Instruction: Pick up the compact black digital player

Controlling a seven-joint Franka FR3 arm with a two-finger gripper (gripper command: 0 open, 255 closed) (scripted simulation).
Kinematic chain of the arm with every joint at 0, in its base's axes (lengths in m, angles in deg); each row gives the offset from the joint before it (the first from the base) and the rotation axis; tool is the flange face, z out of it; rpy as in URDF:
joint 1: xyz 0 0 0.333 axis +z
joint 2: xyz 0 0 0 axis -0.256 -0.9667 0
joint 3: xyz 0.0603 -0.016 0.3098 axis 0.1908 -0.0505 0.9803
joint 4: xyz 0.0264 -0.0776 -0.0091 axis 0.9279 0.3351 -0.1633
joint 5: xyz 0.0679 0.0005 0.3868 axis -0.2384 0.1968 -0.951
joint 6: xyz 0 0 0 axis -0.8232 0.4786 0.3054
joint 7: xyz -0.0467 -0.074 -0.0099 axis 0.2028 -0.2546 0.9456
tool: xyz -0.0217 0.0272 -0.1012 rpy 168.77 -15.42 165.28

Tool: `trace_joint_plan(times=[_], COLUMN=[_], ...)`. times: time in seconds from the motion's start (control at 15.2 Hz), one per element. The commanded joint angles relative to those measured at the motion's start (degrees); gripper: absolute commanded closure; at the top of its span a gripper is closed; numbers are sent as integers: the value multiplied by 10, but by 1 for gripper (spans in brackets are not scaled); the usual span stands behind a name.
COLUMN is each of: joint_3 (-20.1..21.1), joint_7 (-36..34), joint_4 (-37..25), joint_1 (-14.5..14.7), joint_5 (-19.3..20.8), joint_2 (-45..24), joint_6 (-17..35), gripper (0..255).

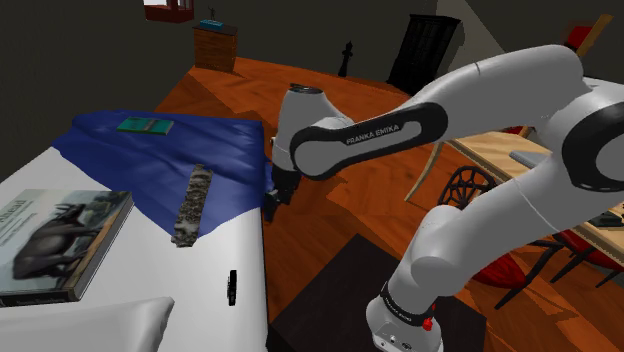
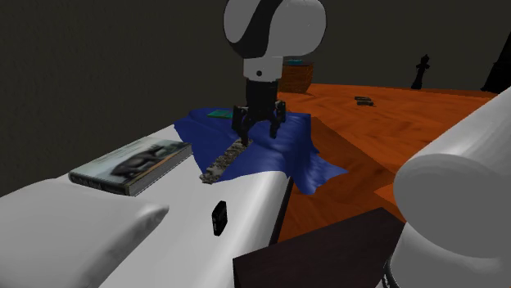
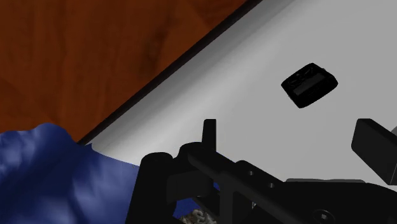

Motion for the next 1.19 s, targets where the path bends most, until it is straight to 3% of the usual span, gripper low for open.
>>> trace_joint_plan(times=[0.0, 0.46, 0.79, 0.99, 1.12], joint_3=[17, 69, 84, 72, 63], joint_7=[-13, -76, -154, -206, -218], joint_4=[0, -21, -58, -90, -96], joint_1=[5, 9, 18, 41, 50], joint_5=[1, 43, 126, 186, 201], joint_2=[-40, -194, -317, -391, -411], joint_6=[37, 157, 225, 254, 265], gripper=[0, 0, 0, 0, 0])
